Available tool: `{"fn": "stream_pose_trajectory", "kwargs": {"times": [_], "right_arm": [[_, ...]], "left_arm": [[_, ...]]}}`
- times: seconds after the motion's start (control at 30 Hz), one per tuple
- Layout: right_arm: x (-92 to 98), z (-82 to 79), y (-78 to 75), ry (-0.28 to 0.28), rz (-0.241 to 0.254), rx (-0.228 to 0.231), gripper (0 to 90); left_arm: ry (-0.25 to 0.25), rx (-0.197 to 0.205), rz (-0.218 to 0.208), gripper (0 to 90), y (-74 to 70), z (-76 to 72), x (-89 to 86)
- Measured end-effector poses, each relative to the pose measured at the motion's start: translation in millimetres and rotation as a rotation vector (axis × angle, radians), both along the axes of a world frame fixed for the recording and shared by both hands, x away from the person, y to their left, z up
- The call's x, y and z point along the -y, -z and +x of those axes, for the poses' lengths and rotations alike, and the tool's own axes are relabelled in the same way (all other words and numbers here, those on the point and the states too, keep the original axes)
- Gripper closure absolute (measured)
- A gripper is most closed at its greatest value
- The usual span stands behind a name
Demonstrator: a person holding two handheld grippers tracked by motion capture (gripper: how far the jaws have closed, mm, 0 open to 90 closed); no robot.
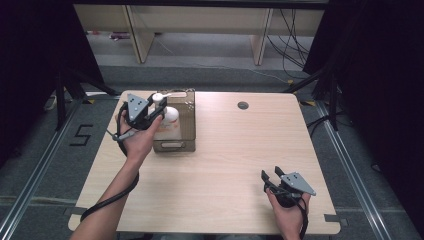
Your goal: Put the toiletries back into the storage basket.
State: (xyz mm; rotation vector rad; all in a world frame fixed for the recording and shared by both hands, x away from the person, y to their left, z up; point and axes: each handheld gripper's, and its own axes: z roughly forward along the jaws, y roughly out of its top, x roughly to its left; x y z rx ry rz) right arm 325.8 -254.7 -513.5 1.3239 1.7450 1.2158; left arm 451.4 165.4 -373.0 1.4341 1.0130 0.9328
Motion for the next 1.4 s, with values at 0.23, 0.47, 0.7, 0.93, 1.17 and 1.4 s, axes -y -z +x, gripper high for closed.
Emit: {"fn": "stream_pose_trajectory", "kwargs": {"times": [0.23, 0.47, 0.7, 0.93, 1.17, 1.4], "right_arm": [[-0.3, 0.2, 0.2, 0.002, 0.003, 0.002, 45.9], [-0.8, -0.2, 0.2, -0.002, 0.008, 0.001, 45.8], [-0.9, 0.1, 0.2, -0.008, 0.012, 0.004, 45.6], [-0.2, -0.2, -0.2, 0.000, 0.005, -0.001, 45.5], [-0.1, -0.2, -0.2, 0.000, 0.005, -0.003, 45.4], [-0.3, 0.3, 0.3, -0.005, 0.008, 0.003, 45.4]], "left_arm": [[0.000, -0.002, -0.003, 59.0, 0.5, 0.6, -0.9], [0.000, -0.003, -0.010, 58.7, 1.5, 0.7, -5.3], [0.005, -0.006, -0.010, 57.3, 1.9, 0.9, -5.4], [-0.005, -0.028, -0.029, 36.8, 3.8, -0.6, -7.5], [-0.015, -0.020, -0.033, 30.8, 6.3, -11.3, -12.2], [0.003, -0.018, -0.040, 30.6, 8.0, -22.9, -20.8]]}}
